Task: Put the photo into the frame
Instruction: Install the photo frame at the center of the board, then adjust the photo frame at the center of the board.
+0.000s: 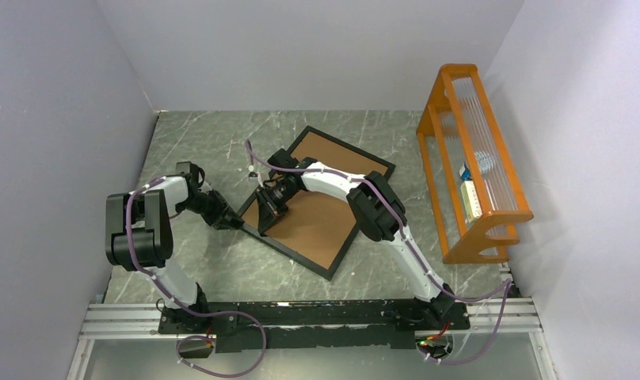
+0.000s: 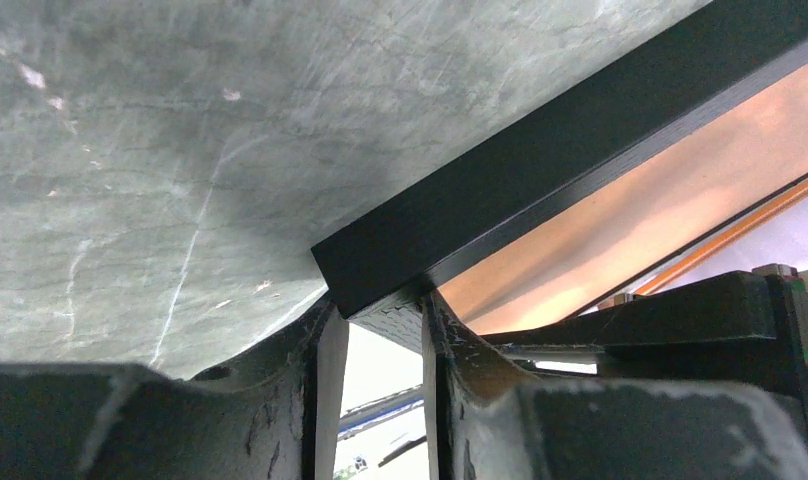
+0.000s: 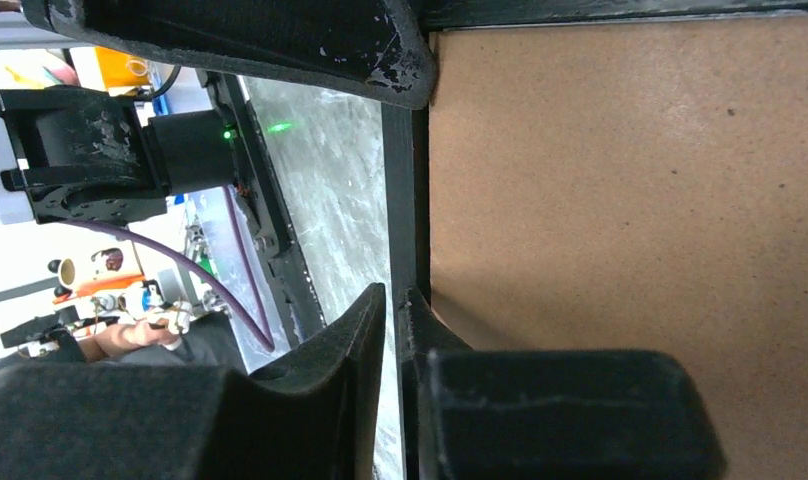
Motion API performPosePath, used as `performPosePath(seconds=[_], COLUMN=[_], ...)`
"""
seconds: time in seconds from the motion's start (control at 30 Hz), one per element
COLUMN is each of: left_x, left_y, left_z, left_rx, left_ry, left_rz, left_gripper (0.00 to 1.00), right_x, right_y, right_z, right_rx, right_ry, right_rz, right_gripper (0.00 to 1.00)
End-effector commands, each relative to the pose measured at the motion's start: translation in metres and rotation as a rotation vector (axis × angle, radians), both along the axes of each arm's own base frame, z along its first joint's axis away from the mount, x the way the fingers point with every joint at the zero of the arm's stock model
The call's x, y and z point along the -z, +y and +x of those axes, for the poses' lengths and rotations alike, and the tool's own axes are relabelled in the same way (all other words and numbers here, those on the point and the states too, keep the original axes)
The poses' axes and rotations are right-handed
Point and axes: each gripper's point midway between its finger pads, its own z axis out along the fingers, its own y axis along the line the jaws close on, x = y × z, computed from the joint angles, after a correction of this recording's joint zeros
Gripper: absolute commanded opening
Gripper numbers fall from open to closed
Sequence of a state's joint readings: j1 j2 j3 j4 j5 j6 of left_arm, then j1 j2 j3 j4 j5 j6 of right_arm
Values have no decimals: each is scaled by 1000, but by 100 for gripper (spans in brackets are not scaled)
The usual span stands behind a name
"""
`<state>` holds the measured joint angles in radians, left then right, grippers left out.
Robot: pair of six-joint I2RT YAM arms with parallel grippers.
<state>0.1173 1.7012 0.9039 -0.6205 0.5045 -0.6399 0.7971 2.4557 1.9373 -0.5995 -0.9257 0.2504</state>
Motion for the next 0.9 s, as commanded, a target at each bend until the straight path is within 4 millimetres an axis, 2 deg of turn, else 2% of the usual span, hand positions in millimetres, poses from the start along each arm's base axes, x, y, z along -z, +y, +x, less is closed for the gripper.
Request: performPosePath(seconds=[0.0,0.23,0.33,0.43,0.53,0.6,0.67,0.73,0.87], left_x=[24,26,26,17,1,-11,-22,-28,-30], left_y=[19,21,20,15,7,4,1,0,-3], left_z=[-12,-14,-13,-4,10,18,24,27,28], left_rx=[25,20,21,25,32,40,45,46,38], left_ry=[72,87,84,30,-52,-109,-155,-185,-194], left_rz=[144,155,148,114,65,43,27,23,-2], left_gripper=[34,34,34,35,41,47,55,63,71], right_x=[100,108,101,67,12,-25,-53,-73,-82], right_y=[-70,-82,-82,-73,-68,-74,-92,-111,-166], right_z=[62,74,81,95,127,154,183,209,263], right_rx=[162,221,234,275,382,477,581,667,857], right_ry=[-184,-245,-277,-326,-412,-475,-530,-601,-737], right_rz=[-368,-440,-445,-372,-272,-215,-193,-207,-377], right_gripper=[21,35,38,39,42,43,48,53,69])
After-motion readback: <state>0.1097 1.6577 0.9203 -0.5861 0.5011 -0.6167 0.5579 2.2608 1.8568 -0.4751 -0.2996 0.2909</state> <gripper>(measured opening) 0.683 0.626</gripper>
